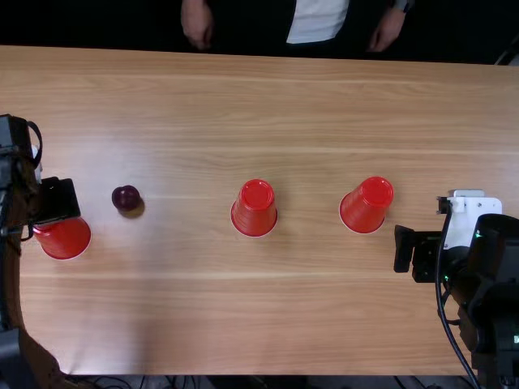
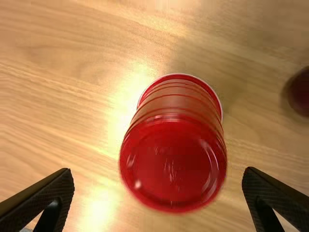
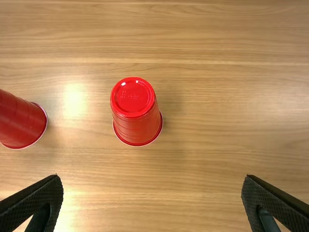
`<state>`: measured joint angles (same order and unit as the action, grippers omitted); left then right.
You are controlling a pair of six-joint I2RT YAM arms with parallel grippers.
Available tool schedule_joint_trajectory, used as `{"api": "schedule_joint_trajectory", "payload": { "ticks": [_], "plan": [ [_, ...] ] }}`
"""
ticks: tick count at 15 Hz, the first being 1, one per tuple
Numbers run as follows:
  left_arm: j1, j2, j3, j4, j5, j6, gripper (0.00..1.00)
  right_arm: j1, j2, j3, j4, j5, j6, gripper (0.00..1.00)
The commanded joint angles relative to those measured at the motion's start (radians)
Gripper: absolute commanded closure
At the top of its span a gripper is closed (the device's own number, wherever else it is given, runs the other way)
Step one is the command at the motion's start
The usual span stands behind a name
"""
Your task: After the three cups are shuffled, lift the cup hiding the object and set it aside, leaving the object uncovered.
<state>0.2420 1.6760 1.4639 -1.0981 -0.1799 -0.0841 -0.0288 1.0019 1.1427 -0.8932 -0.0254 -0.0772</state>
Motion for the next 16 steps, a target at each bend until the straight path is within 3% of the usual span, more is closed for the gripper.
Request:
{"api": "schedule_joint_trajectory", "payload": {
  "ticks": [1, 3, 8, 15, 16],
  "plan": [
    [-0.006, -0.07, -0.004, -0.003, -0.002, -0.013, 0.0, -0.01, -0.006, -0.003, 0.005, 0.003, 0.002, 0.0],
    [-0.02, -0.151, 0.001, -0.001, -0.002, -0.013, 0.0, -0.01, -0.008, -0.003, 0.003, 0.0, 0.002, 0.0],
    [-0.25, -0.36, -0.043, 0.001, 0.001, -0.015, 0.0, -0.005, -0.017, -0.006, 0.005, -0.006, 0.004, 0.0],
    [-0.325, -0.57, -0.293, 0.003, 0.003, -0.104, 0.0, -0.002, -0.086, -0.084, 0.003, -0.006, 0.004, 0.0],
    [-0.325, -0.607, -0.316, 0.005, 0.025, -0.117, 0.0, -0.002, -0.115, -0.101, 0.003, -0.006, 0.004, 0.0]
  ]
}}
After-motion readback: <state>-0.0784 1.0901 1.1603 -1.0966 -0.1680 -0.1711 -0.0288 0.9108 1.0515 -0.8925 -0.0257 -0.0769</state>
